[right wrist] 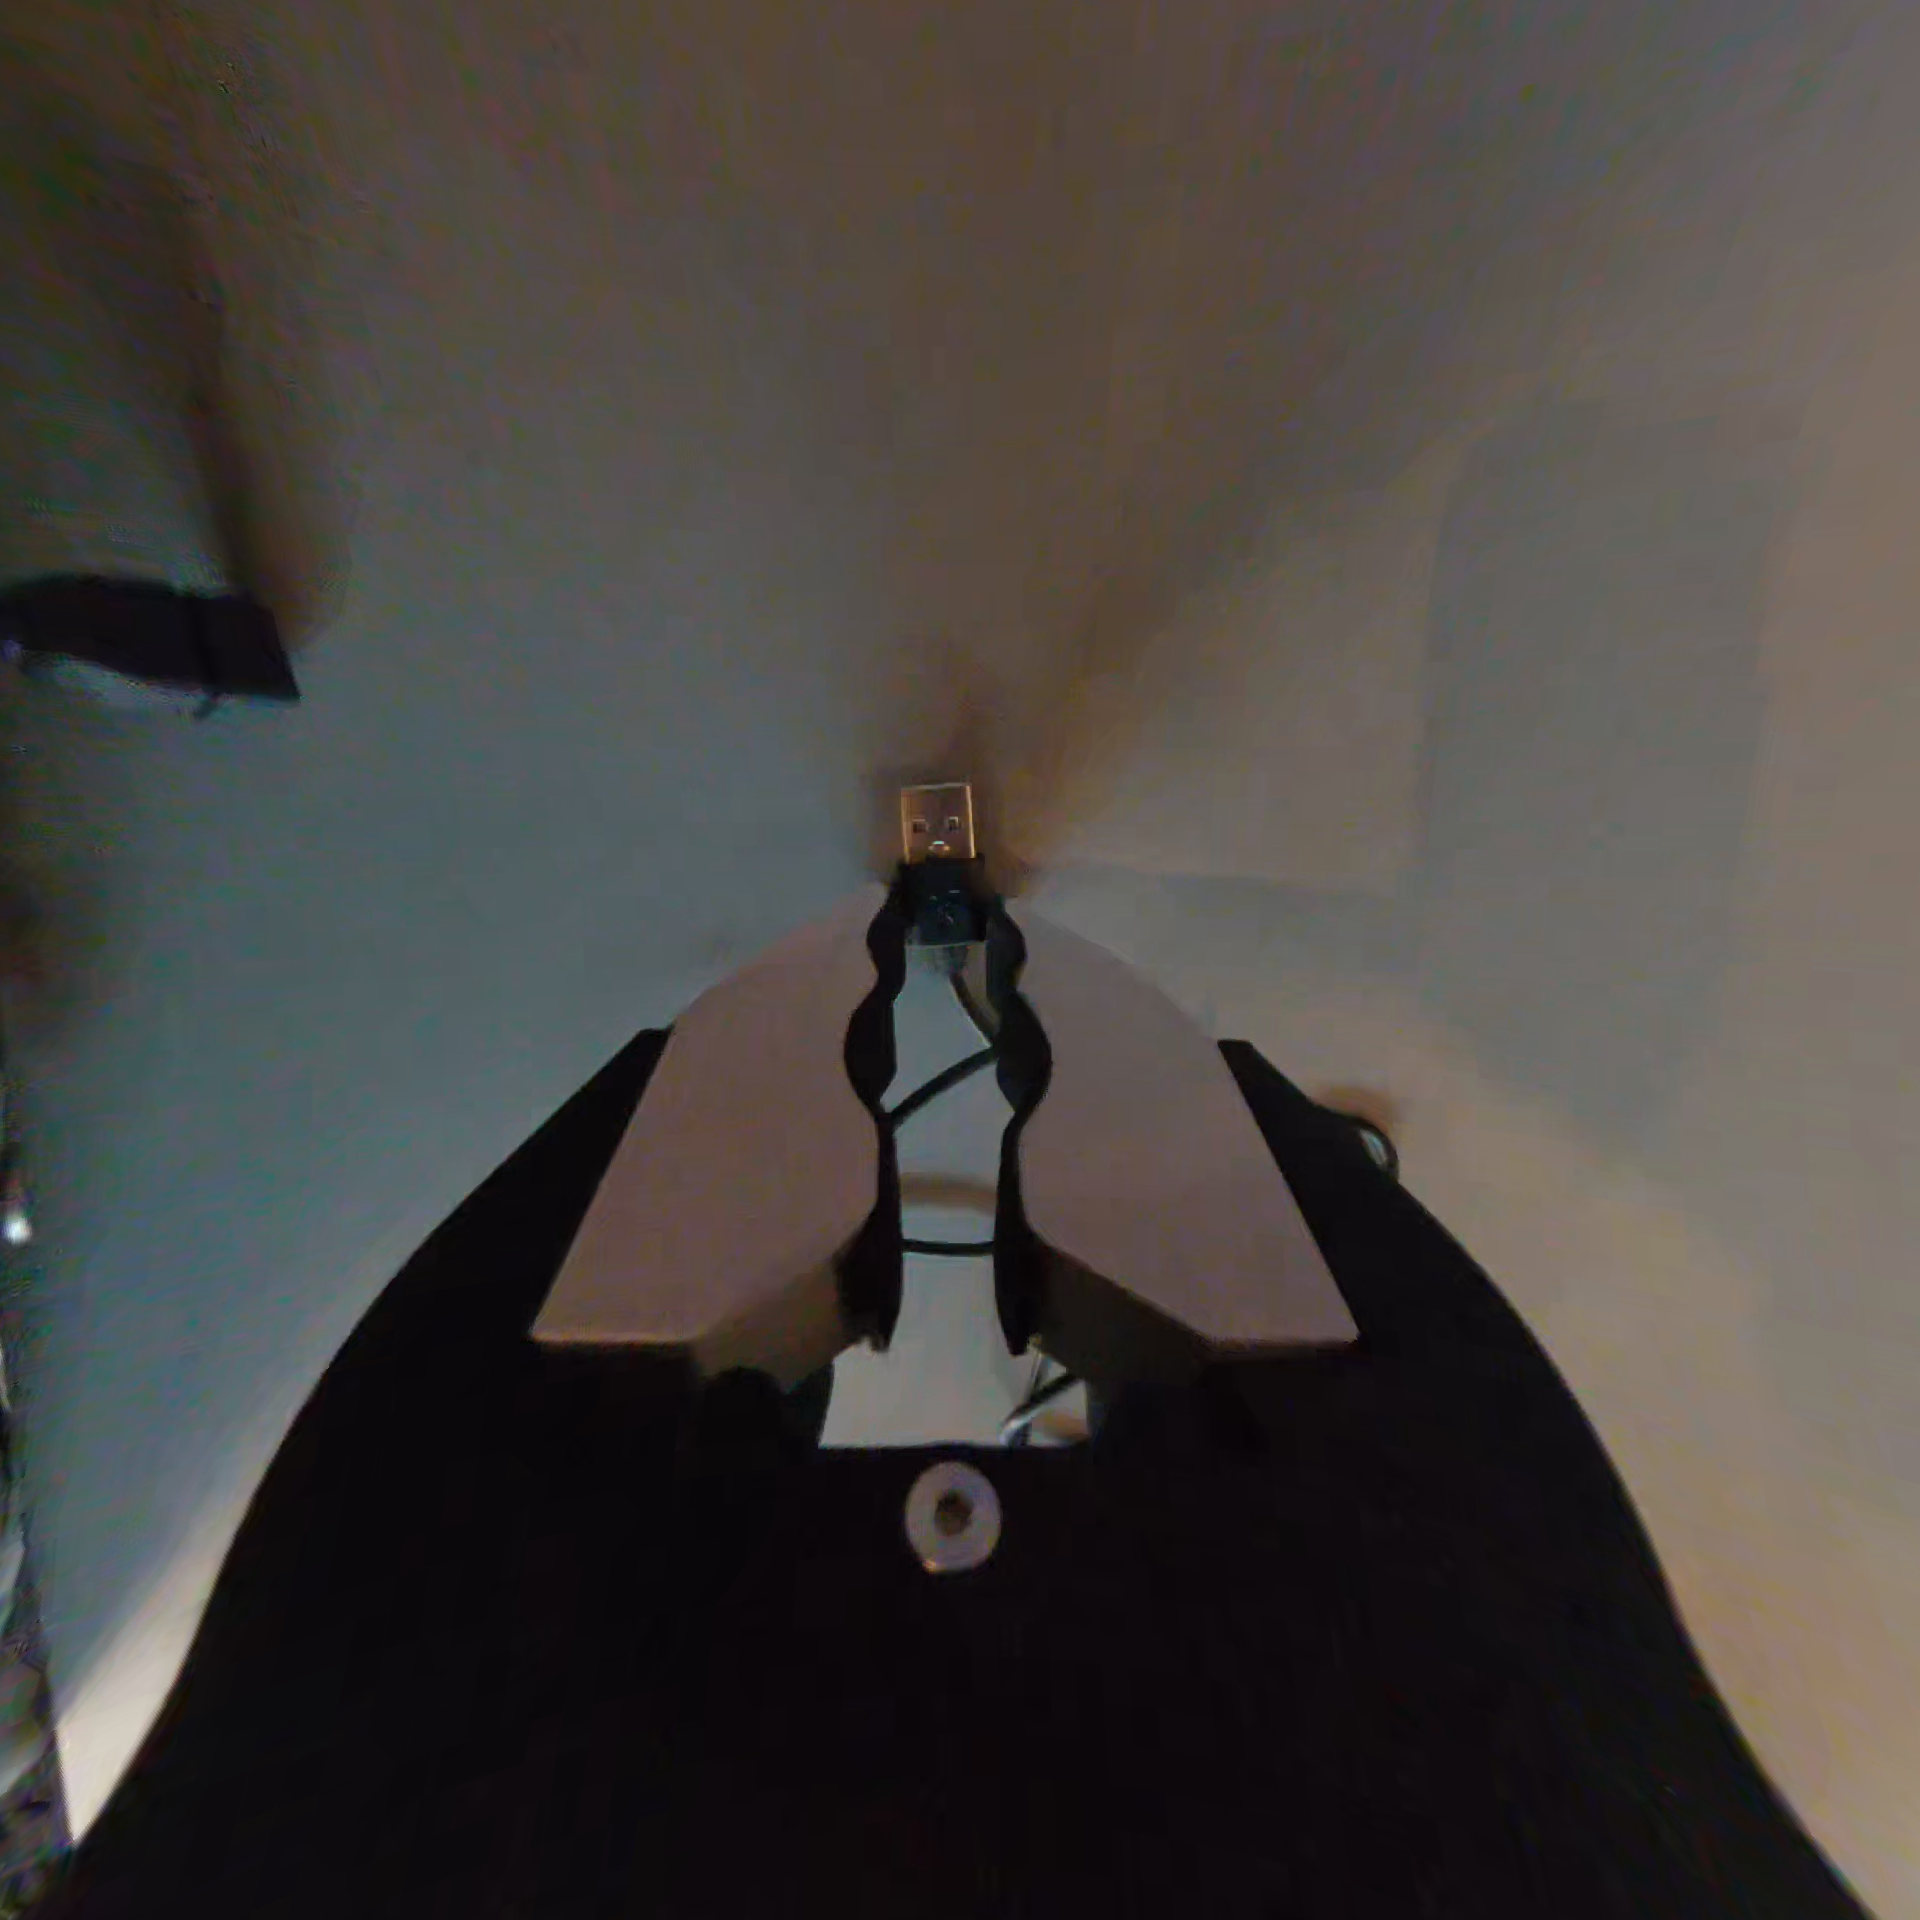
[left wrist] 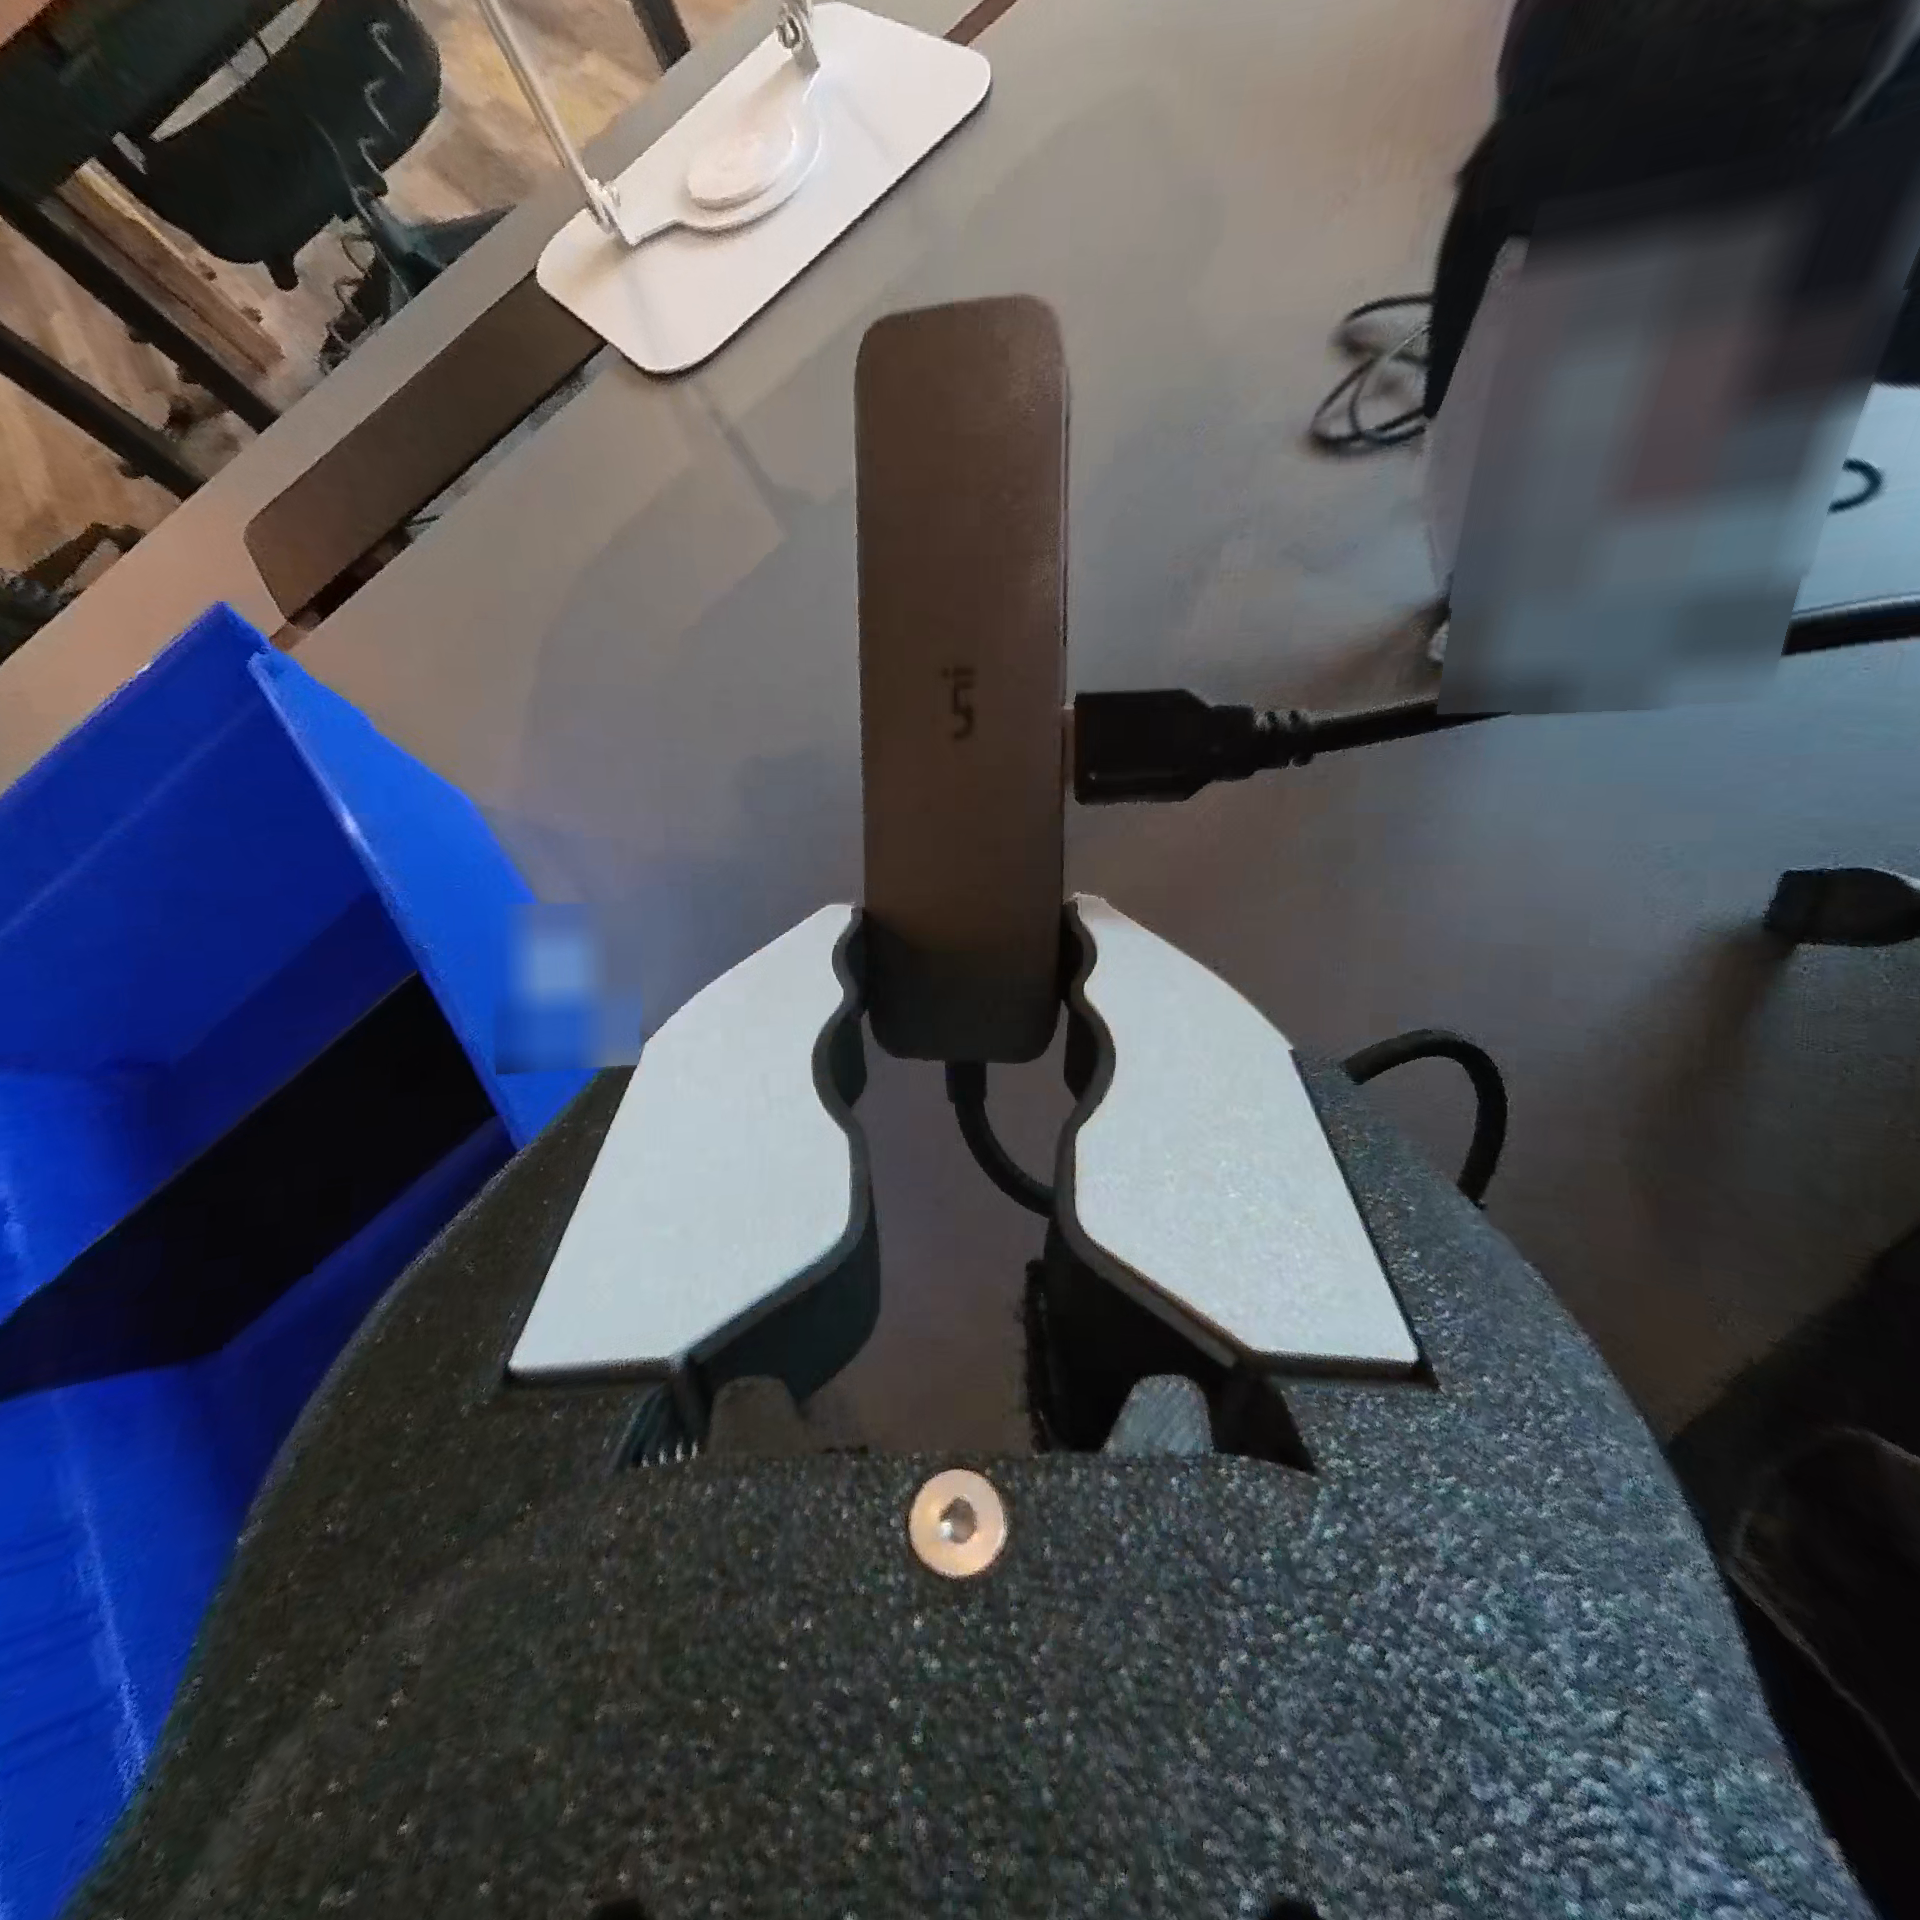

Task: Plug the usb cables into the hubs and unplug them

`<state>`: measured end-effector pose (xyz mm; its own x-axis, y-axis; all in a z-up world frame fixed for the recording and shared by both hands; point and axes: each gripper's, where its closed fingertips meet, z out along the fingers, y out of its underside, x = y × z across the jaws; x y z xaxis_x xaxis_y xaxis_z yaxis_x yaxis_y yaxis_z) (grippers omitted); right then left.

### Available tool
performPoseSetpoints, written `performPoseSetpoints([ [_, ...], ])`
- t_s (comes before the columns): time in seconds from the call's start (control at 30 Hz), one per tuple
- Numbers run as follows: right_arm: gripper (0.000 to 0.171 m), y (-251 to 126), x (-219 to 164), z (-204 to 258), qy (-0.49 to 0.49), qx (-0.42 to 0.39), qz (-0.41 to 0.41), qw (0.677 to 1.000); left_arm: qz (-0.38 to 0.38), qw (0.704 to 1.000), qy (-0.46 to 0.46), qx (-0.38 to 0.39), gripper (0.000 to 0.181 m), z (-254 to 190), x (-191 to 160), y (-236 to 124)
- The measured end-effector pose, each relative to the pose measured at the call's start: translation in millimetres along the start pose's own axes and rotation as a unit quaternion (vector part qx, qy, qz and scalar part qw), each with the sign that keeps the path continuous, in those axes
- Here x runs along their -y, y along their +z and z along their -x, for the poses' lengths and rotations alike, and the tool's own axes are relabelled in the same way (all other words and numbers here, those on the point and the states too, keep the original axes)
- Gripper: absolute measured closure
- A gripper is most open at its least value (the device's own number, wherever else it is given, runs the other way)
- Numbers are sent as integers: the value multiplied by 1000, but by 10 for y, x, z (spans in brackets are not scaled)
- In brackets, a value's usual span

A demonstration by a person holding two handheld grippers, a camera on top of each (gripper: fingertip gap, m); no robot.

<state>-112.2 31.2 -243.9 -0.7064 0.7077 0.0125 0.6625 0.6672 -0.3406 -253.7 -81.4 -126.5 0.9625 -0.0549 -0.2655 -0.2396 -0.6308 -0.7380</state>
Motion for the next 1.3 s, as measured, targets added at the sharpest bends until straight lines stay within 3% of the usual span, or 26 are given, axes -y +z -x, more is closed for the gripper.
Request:
performPoseSetpoints([
  [0.2,157,-114,33,-105,186,-33,-143,972,19,999,-8,41,146,32,-52,289],
  [0.47,157,-485,264,-427,270,-162,-225,922,46,999,-25,-8,146,-249,-153,696],
  [0.6,158,-417,505,-464,272,-169,-211,923,72,997,-36,-15,146,-343,-201,791],
  [0.87,158,-154,798,-485,256,-159,-169,938,149,987,-21,53,146,-325,-337,896],
  [1.3,158,54,849,-569,282,-178,-152,930,186,978,-13,90,146,-304,-443,994],
])
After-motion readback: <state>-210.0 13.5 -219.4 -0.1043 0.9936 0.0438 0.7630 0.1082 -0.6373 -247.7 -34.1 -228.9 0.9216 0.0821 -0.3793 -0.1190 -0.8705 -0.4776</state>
